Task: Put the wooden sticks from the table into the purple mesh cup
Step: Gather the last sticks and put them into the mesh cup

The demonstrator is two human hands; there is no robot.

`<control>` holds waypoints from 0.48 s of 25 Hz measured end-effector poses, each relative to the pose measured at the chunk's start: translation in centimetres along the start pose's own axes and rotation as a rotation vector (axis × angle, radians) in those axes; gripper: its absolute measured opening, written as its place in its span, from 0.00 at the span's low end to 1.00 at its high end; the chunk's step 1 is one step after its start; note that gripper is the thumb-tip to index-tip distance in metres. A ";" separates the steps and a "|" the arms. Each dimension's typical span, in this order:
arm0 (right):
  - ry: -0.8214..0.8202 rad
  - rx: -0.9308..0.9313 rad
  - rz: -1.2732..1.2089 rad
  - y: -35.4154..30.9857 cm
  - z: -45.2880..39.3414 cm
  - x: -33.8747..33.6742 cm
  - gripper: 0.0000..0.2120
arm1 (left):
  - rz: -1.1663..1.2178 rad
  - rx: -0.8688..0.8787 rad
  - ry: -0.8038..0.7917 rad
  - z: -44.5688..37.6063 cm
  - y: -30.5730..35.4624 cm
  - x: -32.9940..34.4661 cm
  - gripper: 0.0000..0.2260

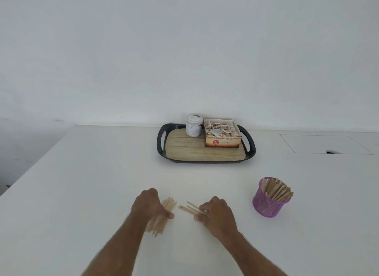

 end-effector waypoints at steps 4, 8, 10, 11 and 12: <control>0.060 -0.020 -0.056 -0.2 -0.2 0.1 0.07 | 0.035 0.000 0.029 0.2 0.2 0.9 0.27; 0.075 -0.029 -0.014 -0.2 -0.4 0.4 0.07 | 0.081 -0.016 0.039 -0.1 0.2 1.0 0.23; 0.078 -0.010 0.001 -0.3 -0.5 0.4 0.07 | 0.102 -0.031 0.036 -0.2 0.0 0.9 0.21; 0.074 0.008 -0.007 -0.3 -0.6 0.4 0.06 | 0.120 -0.038 0.030 -0.3 -0.1 0.8 0.19; 0.065 0.028 -0.018 -0.4 -0.8 0.3 0.06 | 0.140 -0.043 0.023 -0.3 -0.2 0.8 0.18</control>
Point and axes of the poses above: each hand's wrist, its own z-axis away from the middle knuckle, its own x-axis out of the palm, y = z × x, the point moved 2 cm from there along -z, towards the middle knuckle, and after that the axes turned 3 degrees about y, right-handed, at the moved point
